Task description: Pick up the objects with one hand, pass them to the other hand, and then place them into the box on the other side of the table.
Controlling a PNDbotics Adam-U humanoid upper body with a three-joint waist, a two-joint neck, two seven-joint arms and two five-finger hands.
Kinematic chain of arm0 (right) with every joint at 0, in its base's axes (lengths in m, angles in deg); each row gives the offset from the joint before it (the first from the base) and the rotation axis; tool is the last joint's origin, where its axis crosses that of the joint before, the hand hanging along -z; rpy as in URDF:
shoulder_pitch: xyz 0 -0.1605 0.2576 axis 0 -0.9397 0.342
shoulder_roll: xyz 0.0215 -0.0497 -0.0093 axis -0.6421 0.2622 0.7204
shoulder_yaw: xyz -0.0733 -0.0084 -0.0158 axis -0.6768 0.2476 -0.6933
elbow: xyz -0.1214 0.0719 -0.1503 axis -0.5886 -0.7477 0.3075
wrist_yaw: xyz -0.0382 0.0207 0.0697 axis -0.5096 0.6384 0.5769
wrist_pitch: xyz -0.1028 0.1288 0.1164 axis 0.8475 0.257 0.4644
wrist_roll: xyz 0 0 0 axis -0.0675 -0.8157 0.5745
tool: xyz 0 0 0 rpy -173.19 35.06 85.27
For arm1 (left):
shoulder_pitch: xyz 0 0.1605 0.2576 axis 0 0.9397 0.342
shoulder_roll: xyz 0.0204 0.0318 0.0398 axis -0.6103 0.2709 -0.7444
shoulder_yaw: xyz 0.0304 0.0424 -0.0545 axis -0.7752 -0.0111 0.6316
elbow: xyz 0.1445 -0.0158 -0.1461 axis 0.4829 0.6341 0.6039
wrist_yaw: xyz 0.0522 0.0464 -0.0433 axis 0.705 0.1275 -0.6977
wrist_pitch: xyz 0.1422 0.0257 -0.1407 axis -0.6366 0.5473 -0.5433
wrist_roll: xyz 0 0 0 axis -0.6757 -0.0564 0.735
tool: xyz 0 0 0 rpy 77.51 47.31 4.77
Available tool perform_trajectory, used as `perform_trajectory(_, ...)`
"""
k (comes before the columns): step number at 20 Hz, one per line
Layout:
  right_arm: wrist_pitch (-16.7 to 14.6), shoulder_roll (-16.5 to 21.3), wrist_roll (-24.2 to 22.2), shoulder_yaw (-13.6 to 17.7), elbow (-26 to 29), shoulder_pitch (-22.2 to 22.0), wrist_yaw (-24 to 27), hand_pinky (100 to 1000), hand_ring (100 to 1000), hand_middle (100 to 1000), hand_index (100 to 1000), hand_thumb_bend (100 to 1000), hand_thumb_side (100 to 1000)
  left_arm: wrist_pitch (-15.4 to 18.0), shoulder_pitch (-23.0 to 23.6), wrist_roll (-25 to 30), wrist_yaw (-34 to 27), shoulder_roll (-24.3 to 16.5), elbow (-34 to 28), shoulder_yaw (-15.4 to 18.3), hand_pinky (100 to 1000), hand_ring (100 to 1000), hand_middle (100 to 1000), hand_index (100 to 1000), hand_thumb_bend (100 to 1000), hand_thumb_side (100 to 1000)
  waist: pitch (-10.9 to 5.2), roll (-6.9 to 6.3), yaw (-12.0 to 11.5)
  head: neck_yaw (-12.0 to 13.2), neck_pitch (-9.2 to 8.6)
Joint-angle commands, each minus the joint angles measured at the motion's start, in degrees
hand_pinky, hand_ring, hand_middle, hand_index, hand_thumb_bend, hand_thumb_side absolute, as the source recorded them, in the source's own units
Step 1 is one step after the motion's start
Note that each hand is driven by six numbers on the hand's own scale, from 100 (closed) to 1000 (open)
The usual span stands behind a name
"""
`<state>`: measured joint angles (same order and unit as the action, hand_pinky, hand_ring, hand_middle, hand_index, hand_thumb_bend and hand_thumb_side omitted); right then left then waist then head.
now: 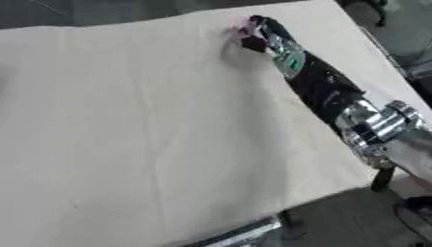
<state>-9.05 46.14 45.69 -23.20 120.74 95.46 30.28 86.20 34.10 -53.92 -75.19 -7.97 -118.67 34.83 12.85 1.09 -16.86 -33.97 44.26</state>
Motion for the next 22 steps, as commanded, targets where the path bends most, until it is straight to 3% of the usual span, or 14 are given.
perform_trajectory(1,-0.9,1.4,-2.2,-0.4,1.0,0.6,0.5,847,875,843,928,501,631,-0.1,-0.4,0.0,-0.5,-0.5,-0.6,0.0,693,708,700,807,491,689,-0.95,-0.21,0.1,-0.4,-0.14)
perform_trajectory(6,-1.9,1.6,-3.9,-0.5,1.6,0.4,-0.5,841,858,813,918,506,474,-0.1,-0.3,-0.1,-0.7,-0.4,-0.5,0.0,693,708,700,807,489,690,-1.03,-0.24,0.2,-0.6,-0.14)
perform_trajectory(10,-1.9,1.7,-3.6,-0.2,1.8,0.3,-1.5,824,824,760,867,444,398,-0.1,-0.3,-0.2,-0.7,-0.4,-0.5,0.1,693,708,699,808,489,691,-1.08,-0.22,0.4,-0.8,-0.14)
perform_trajectory(16,-1.3,1.4,4.6,0.2,2.5,0.1,-2.5,764,722,598,696,376,326,-0.3,-0.1,-0.3,-0.7,-0.4,-0.4,0.0,689,708,698,807,482,695,-1.17,-0.26,0.5,-1.0,-0.14)
perform_trajectory(22,-0.7,0.0,14.5,-0.1,3.1,-0.2,-2.4,714,648,524,608,330,307,-0.6,0.0,-0.4,-0.7,-0.2,-0.3,-0.2,687,708,697,807,477,699,-1.33,-0.37,0.8,-1.6,-0.14)
